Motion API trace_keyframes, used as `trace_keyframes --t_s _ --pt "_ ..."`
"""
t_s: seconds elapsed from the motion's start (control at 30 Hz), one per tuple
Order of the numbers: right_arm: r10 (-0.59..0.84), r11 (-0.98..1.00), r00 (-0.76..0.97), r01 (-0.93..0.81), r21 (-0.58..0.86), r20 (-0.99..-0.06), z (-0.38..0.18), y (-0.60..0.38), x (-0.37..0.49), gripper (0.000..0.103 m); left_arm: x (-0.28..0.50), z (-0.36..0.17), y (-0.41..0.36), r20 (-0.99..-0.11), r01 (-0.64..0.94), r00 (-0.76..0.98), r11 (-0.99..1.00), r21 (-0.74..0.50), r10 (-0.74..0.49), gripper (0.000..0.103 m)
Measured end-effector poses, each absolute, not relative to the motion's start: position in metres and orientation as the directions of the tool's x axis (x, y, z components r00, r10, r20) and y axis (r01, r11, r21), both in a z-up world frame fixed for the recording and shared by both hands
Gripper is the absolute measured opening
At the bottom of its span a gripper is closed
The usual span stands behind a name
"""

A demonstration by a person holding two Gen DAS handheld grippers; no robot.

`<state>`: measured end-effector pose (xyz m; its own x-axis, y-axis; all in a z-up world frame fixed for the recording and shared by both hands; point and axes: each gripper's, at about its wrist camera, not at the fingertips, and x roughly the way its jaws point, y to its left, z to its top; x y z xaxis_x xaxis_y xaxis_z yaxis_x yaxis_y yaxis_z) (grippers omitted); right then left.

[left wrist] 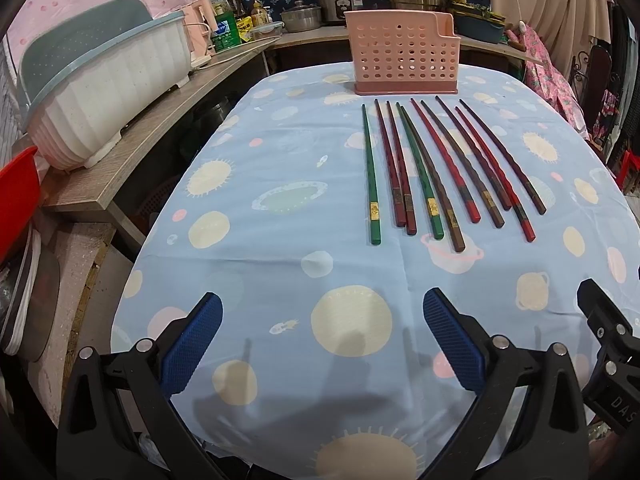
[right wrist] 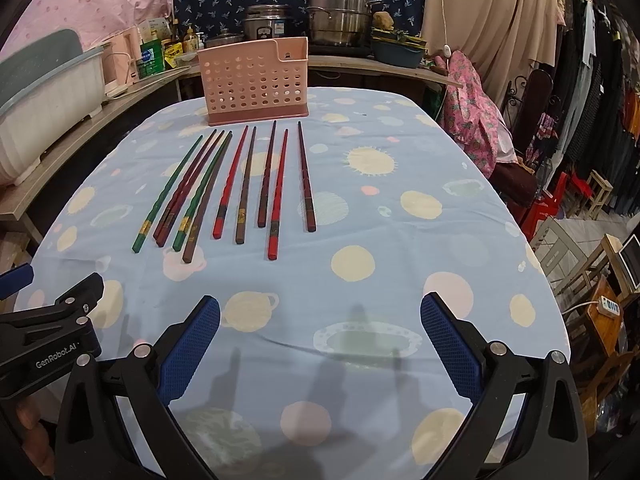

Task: Organize utensils

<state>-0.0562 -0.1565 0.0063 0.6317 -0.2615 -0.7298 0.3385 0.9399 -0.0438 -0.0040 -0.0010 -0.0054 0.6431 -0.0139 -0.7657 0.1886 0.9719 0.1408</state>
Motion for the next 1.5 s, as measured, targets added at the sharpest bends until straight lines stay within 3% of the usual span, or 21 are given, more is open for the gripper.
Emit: trace_keyframes --t_s 1.5 --pt "-0.256 0.936 0.631 0.350 -0.025 -0.732 0.0044 -0.1604 -0.0567 0.096 -0.0029 -0.0073 -0.0021 -0.769 0.190 0.639 0.971 0.142 -0.012 0.096"
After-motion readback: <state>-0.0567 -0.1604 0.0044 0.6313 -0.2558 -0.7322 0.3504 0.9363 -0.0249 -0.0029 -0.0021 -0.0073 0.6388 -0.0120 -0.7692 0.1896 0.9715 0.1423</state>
